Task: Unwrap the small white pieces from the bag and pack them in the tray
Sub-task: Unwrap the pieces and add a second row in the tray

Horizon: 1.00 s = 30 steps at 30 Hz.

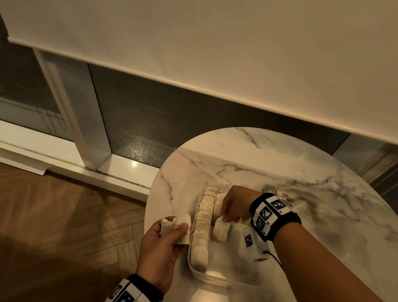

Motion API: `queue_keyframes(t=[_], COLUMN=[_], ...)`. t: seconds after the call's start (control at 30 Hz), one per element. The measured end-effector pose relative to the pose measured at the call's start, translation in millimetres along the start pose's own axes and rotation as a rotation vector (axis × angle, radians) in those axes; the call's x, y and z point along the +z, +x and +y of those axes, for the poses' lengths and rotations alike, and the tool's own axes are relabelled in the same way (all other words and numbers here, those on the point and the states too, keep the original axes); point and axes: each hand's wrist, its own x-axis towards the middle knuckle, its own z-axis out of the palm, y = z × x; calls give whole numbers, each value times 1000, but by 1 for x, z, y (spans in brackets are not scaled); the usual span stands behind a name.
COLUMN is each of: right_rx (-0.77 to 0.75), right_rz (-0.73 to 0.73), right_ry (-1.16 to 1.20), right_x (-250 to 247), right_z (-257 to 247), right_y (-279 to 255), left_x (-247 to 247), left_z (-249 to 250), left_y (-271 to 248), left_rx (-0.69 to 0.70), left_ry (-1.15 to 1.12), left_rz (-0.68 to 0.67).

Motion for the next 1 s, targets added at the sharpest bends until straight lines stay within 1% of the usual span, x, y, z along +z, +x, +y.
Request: queue_keyframes(t=[0.1, 0.17, 0.53, 0.6, 0.67, 0.73, 0.8, 0.83, 0.87, 0.93, 0.97, 1.0], right_rx=[30, 40, 65, 70, 71, 65, 33, 1, -46, -145, -188, -226], right_rz=[137, 182, 211, 230, 278, 363, 448, 458, 430, 288, 217, 175], right_ry=[-30, -3, 8, 2, 7, 55, 153, 223, 306, 486, 543, 575], right_x=[3, 4, 8, 5, 1, -3, -2, 0, 2, 10, 16, 21], right_z=[0, 0, -6, -5, -2, 0, -1, -4, -9, -19, -22, -23], right_y=[5, 7, 12, 8, 3, -7, -24, -36, -48, -74, -83, -89], left_x=[-1, 0, 6, 7, 8, 9, 12, 14, 16, 22, 25, 29], left_z=[2, 3, 2, 1, 2, 2, 3, 4, 5, 6, 7, 8], left_y=[-2, -3, -6, -6, -6, -7, -9, -9, -11, -14, -17, -19], left_rx=[1, 8, 4, -4, -6, 0, 17, 30, 41, 51, 50, 51], left_ry=[-3, 10, 59, 44, 42, 58, 93, 115, 133, 148, 141, 137], left_rz=[-15, -17, 0, 8, 11, 12, -2, -10, -17, -46, -64, -79])
